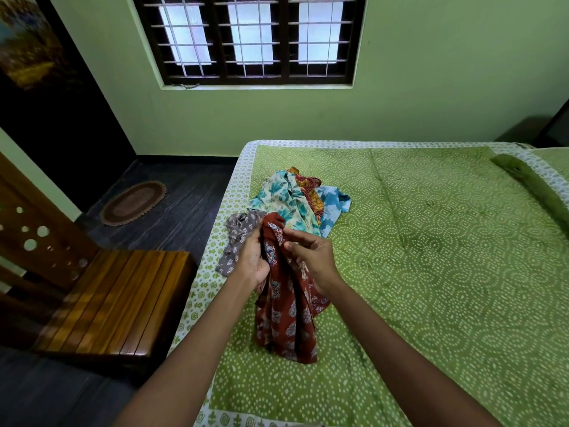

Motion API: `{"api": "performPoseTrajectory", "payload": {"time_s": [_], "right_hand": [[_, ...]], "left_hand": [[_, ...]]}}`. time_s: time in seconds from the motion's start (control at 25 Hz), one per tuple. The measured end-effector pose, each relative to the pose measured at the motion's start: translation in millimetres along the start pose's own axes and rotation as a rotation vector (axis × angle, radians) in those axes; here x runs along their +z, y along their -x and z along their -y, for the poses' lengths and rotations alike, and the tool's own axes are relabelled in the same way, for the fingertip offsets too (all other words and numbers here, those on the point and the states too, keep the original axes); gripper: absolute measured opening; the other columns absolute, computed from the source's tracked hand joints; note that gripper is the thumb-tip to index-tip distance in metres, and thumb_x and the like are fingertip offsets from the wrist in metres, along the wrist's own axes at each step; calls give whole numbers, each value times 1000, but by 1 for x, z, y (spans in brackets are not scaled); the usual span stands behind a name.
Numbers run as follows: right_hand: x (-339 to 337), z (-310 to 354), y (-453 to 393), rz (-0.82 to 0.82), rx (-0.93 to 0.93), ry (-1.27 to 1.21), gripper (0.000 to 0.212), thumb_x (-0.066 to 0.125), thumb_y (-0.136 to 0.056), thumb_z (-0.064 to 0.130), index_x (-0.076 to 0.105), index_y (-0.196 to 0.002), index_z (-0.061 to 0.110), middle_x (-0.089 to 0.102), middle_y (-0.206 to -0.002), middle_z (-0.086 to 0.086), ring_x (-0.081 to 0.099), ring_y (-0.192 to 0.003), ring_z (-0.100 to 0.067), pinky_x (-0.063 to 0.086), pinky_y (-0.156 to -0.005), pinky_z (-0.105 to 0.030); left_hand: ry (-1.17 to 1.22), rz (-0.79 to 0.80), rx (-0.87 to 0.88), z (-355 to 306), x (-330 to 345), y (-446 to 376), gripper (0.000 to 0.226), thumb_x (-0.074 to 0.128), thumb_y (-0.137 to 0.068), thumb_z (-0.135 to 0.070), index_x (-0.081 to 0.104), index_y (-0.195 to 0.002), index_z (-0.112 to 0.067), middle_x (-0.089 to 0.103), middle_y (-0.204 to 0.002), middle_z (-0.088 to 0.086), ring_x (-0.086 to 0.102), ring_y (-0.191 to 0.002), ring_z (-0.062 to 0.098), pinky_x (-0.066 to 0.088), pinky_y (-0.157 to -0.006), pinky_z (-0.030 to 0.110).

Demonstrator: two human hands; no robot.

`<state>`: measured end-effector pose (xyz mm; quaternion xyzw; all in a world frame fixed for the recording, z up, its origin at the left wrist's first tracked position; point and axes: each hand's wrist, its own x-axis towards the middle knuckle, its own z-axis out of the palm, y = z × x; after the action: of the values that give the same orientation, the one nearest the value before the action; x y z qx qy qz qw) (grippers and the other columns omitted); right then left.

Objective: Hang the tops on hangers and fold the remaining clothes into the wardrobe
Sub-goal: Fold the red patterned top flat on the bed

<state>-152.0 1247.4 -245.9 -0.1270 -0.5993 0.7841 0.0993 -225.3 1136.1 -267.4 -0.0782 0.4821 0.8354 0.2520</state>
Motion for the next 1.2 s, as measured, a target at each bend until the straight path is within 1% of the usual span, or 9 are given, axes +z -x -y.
{"api": "performPoseTrajectory", "payload": {"time_s": [0.24, 0.44, 0.56, 0.72, 0.84, 0.96, 1.0, 1.12, 1.2], "right_hand": [[-15, 14, -13, 227, 508, -320, 27, 59, -79, 16, 65, -104, 8, 45, -59, 5, 39, -48, -6, 32, -42, -16], [-57, 38, -42, 377, 619, 402, 11, 69, -80, 8, 61, -72, 4, 60, -61, -3, 46, -40, -6, 36, -35, -14], [-83, 54, -57, 154, 533, 155, 21, 57, -90, 15, 59, -71, 6, 59, -49, -1, 43, -35, -5, 30, -34, -13], [-135, 82, -70, -105, 463, -401, 42, 37, -95, 24, 58, -66, 3, 49, -39, 1, 40, -30, -8, 23, -35, -12], [-158, 73, -80, -152, 515, -150, 31, 40, -90, 16, 54, -64, 7, 45, -38, 4, 37, -32, -8, 25, -36, -12], [-155, 59, -85, -125, 519, -158, 9, 71, -62, 12, 64, -64, 8, 47, -48, 4, 33, -45, -8, 27, -40, -17], [-156, 56, -88, -131, 496, -231, 21, 78, -50, 11, 62, -62, 9, 45, -48, 4, 32, -43, -8, 27, -39, -18], [-166, 68, -90, -45, 425, -112, 11, 69, -68, 15, 71, -58, 11, 53, -46, 6, 40, -35, -4, 30, -36, -14], [-172, 87, -95, -56, 387, -67, 13, 81, -57, 20, 74, -62, 12, 61, -55, 3, 49, -40, -5, 38, -39, -14]], "left_hand": [[-150, 3, -27, -2, -8, 4, 49, 54, -86, -44, 66, -108, -3, 65, -106, 22, 63, -94, 35, 48, -88, 46], [-440, -51, 64, -35, -33, -5, 21, 49, -96, -16, 65, -98, -3, 68, -89, 17, 66, -78, 23, 52, -76, 30], [-673, -148, 154, -63, -49, -11, 15, 50, -94, -6, 63, -101, -7, 65, -89, 8, 63, -63, 13, 51, -56, 20], [-964, -390, 264, -96, -92, -23, 22, 47, -95, -3, 57, -114, -5, 59, -113, 16, 59, -96, 28, 45, -72, 29], [-1176, -459, 240, -101, -118, -34, 26, 41, -97, -4, 53, -120, 1, 54, -123, 20, 51, -113, 33, 40, -86, 34], [-1114, -492, 266, -89, -109, -42, 27, 36, -98, -4, 53, -117, 4, 55, -111, 17, 51, -94, 25, 38, -69, 27], [-1035, -518, 297, -88, -104, -44, 27, 35, -98, -4, 54, -116, 4, 54, -109, 16, 49, -87, 20, 38, -64, 25], [-860, -570, 404, -107, -89, -53, 26, 37, -98, -2, 57, -114, 5, 57, -115, 22, 51, -90, 23, 38, -71, 25], [-868, -530, 452, -128, -77, -58, 26, 39, -97, -1, 59, -112, 5, 59, -115, 23, 54, -98, 31, 39, -74, 26]]}}
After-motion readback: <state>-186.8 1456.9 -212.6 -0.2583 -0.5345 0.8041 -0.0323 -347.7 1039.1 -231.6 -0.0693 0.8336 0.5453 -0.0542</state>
